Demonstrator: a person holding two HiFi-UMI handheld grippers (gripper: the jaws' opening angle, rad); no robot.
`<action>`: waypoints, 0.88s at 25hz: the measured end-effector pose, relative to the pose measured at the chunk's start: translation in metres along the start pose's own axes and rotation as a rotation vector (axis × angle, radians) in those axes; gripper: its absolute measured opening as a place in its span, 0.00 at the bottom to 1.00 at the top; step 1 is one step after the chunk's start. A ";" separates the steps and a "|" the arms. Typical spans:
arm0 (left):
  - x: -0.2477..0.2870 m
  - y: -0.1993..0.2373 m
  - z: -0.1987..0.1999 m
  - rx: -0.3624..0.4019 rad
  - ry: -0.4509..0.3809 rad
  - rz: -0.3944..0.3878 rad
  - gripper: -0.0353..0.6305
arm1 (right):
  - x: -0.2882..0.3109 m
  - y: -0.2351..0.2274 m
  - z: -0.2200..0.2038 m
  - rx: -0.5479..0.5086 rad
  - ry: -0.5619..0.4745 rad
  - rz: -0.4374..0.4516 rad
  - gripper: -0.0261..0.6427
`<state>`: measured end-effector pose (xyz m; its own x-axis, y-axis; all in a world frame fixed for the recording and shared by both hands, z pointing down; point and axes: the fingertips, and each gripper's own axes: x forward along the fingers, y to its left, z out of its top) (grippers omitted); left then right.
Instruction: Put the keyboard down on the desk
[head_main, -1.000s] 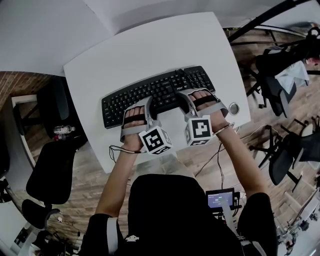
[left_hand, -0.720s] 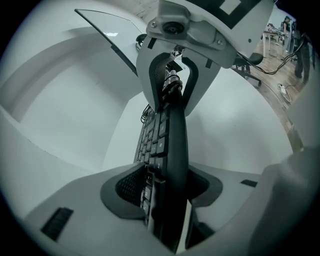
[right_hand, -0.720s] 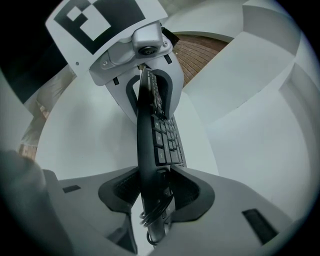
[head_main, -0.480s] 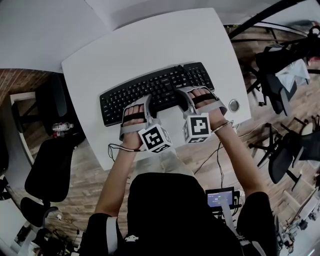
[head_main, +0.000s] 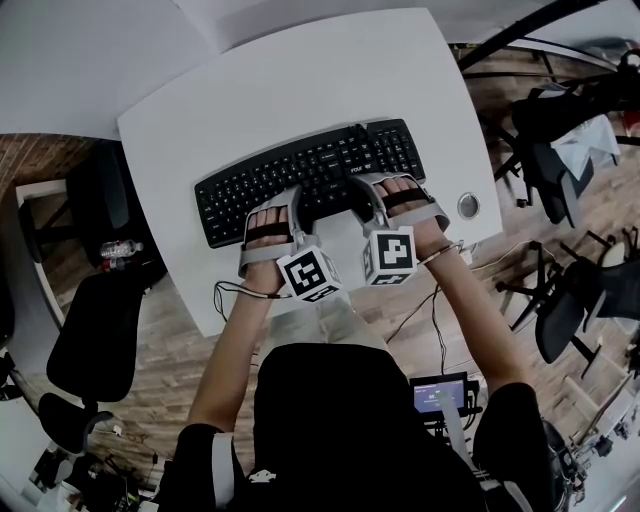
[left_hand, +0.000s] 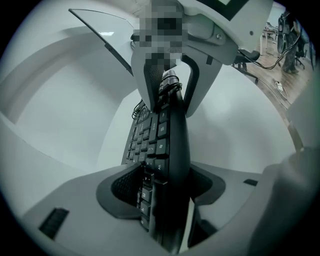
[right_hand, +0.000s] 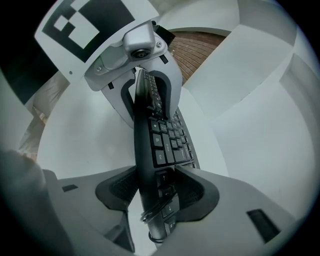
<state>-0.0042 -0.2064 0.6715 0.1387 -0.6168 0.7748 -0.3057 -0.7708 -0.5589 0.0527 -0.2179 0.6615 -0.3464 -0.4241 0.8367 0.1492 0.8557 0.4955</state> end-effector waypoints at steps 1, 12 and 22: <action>0.000 -0.001 0.000 -0.005 -0.002 -0.008 0.43 | 0.001 0.001 0.000 0.005 -0.003 0.004 0.40; 0.002 -0.003 0.000 -0.008 0.000 -0.035 0.44 | 0.001 0.006 0.002 0.085 -0.023 0.052 0.40; 0.001 -0.006 0.000 -0.006 0.013 -0.051 0.45 | 0.000 0.007 0.004 0.141 -0.023 0.064 0.41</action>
<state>-0.0024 -0.2027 0.6754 0.1422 -0.5749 0.8058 -0.3043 -0.8000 -0.5171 0.0498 -0.2110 0.6637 -0.3621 -0.3618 0.8591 0.0409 0.9145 0.4024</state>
